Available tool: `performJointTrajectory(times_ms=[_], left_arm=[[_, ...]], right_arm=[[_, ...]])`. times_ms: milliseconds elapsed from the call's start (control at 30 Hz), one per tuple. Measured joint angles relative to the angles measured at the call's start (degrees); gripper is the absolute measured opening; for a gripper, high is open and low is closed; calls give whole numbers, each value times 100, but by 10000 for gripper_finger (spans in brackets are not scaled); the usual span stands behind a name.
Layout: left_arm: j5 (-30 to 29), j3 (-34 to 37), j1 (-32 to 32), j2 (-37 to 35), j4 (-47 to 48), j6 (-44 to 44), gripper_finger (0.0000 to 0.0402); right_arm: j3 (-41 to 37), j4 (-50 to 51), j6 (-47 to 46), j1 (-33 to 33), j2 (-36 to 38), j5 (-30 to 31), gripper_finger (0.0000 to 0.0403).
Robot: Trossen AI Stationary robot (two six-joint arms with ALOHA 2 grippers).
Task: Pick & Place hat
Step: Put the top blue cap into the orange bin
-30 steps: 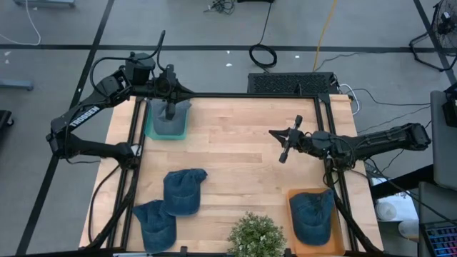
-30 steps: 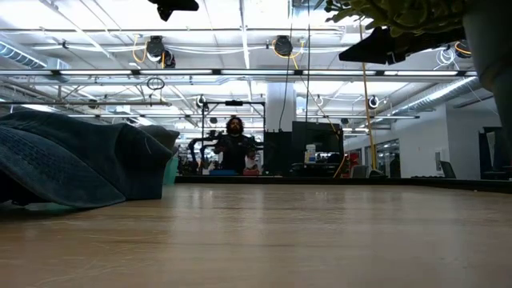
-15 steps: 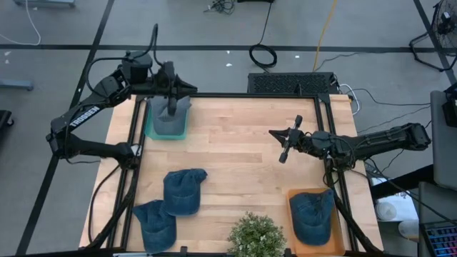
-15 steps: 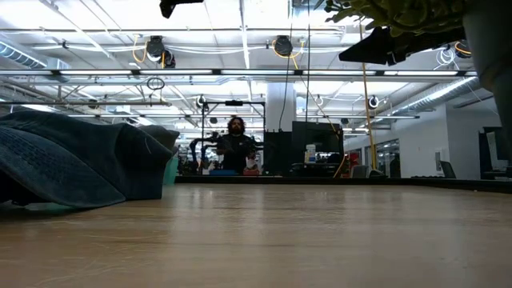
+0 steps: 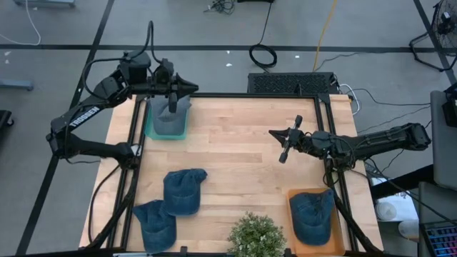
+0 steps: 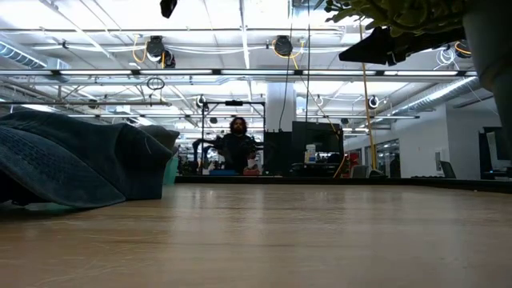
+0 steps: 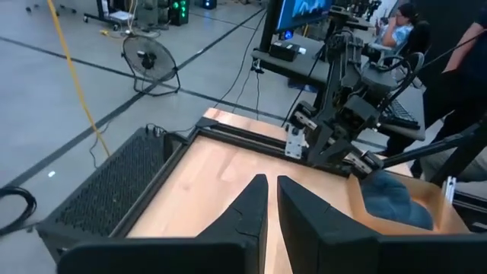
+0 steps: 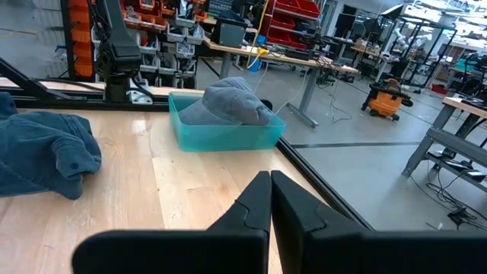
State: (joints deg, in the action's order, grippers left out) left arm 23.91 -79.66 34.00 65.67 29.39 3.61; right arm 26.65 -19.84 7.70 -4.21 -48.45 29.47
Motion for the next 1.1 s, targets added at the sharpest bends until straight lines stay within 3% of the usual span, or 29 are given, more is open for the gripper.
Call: performJointTrajectory(times_ms=[200, 300, 400, 500, 600, 833, 933, 1100], left_arm=[[7, -1, -1, -3, -130, 46, 35], [369, -1, -56, 0, 413, 95, 35], [600, 0, -386, 2, 1189, -545, 35], [15, -2, -1134, 118, 1969, -900, 37], [-1006, 6, -1886, 304, 2521, -371, 55], [-2638, 1, -3339, 1141, 3922, 691, 148], [-2761, 5, -3660, 1567, 4364, 1243, 185], [-2583, 7, -4171, 2243, 4597, 1342, 214]], right_arm=[[0, 0, 31, 0, 0, 0, 0], [0, 0, 33, 0, 2, 0, 0], [0, 1, 38, 0, 2, 0, 0], [0, 7, 39, 0, 2, 0, 0], [-61, -1, 31, -2, 4, 12, 0], [-120, -50, 68, 50, 0, 44, 0], [-120, -213, 97, 50, 2, 40, 0], [-120, -136, 59, 50, 2, 32, 0]])
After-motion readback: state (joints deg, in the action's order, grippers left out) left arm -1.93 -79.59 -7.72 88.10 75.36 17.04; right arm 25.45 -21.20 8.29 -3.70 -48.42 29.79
